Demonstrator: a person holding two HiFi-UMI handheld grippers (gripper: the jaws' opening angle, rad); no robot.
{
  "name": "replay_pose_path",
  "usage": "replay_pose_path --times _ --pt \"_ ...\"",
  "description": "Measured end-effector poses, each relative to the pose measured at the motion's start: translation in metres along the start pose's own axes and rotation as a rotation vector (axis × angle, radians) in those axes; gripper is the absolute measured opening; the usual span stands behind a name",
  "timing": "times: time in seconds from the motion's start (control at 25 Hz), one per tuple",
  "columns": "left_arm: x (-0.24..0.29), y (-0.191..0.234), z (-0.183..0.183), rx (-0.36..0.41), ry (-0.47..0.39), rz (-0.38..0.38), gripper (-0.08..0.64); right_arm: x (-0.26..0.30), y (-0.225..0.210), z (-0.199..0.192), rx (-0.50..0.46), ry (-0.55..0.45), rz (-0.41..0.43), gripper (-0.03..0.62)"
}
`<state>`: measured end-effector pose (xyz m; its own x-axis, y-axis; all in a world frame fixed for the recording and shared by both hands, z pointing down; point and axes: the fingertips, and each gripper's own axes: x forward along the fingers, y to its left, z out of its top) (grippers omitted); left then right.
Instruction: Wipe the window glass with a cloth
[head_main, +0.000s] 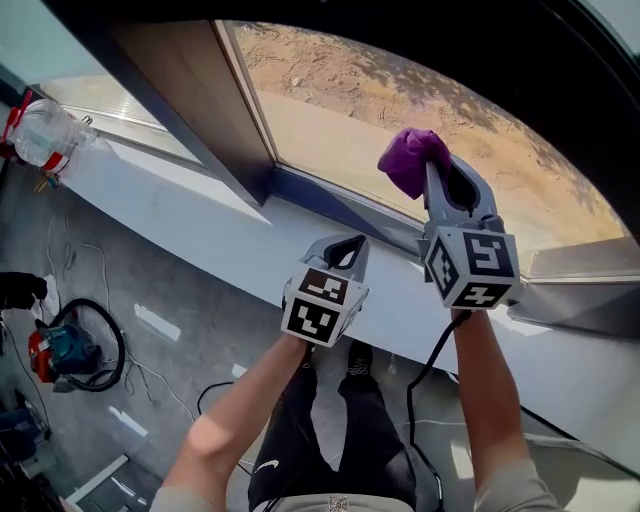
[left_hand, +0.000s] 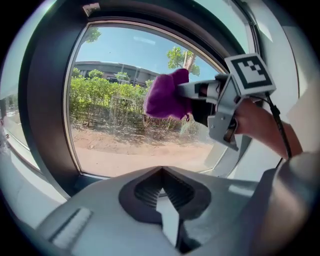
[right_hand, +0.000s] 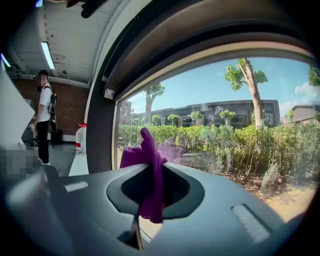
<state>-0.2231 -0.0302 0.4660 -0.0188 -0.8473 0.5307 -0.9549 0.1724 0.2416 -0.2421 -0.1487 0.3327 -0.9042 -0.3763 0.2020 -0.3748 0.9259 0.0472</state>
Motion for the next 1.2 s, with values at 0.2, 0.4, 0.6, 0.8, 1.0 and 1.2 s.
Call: replay_pose_path --times 0.2,0.4,0.6,0.8,1.0,1.2 --pt "-0.002 -0.006 0.007 0.024 -0.013 -0.013 0.0 -0.021 -0.006 0.081 0.034 -0.164 -0.019 0.074" --pt "-0.007 -0.015 0.022 0.039 -0.037 -0.034 0.0 -0.038 -0.013 0.13 0.055 -0.265 -0.041 0.074" --pt "-0.003 -0.026 0.03 0.058 -0.046 -0.068 0.0 -0.061 -0.034 0.156 0.057 -0.351 -0.08 0.075" --pt "0.0 -0.026 0.025 0.044 -0.037 -0.064 0.0 -0.064 -0.041 0.154 0.054 -0.36 -0.086 0.075" --pt "0.007 -0.027 0.014 0.029 -0.025 -0.056 0.0 -0.062 -0.045 0.122 0.043 -0.302 -0.085 0.075" --pt "0.019 -0.034 0.001 0.005 -0.007 -0.051 0.0 -0.05 -0.05 0.072 -0.003 -0.219 -0.066 0.075"
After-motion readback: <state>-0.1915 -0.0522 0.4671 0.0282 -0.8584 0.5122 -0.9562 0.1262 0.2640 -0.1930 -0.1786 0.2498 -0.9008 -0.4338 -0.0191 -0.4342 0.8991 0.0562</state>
